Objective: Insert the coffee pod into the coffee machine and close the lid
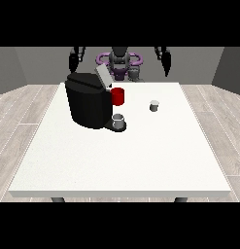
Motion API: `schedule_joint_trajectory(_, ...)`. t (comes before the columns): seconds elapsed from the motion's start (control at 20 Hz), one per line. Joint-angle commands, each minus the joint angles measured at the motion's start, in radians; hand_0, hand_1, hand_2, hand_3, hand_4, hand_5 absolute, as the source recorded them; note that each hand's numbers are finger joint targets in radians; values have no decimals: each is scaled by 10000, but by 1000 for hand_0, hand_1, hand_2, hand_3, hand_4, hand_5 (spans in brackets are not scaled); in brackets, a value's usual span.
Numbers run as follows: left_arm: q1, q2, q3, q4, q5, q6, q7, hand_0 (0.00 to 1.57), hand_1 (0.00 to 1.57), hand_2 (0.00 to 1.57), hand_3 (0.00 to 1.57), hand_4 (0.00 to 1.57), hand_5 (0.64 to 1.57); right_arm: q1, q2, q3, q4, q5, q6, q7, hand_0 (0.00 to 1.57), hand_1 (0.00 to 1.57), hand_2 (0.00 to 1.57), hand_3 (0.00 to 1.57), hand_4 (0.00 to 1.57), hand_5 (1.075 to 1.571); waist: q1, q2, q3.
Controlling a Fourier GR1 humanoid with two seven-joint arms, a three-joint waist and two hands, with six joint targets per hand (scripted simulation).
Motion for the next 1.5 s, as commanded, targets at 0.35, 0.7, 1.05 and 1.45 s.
schedule_joint_trajectory(0.35,-144,347,-215,116,-810,-380,-1862,0,0,0,0,320,1571,-66,1082,-449,286,-326,-877,-850,0,0,0,0,109,1571,-519,52,-194)
schedule_joint_trajectory(0.7,-2247,1614,1061,1422,-665,-796,-227,0,0,0,0,0,1571,-198,1190,527,-265,-133,-1130,-654,0,0,0,0,217,1571,-1256,406,-198)
schedule_joint_trajectory(1.05,-3329,2469,1644,3581,-663,-1634,-651,0,0,0,0,0,1571,-464,1156,186,-27,-348,-573,-1043,0,0,0,0,186,1571,-1526,1095,-198)
schedule_joint_trajectory(1.45,-4255,2669,1788,5783,-1390,-1271,-1177,0,0,0,0,0,1571,-902,766,54,-123,-798,-222,-806,0,0,0,0,259,1571,-1941,1841,-198)
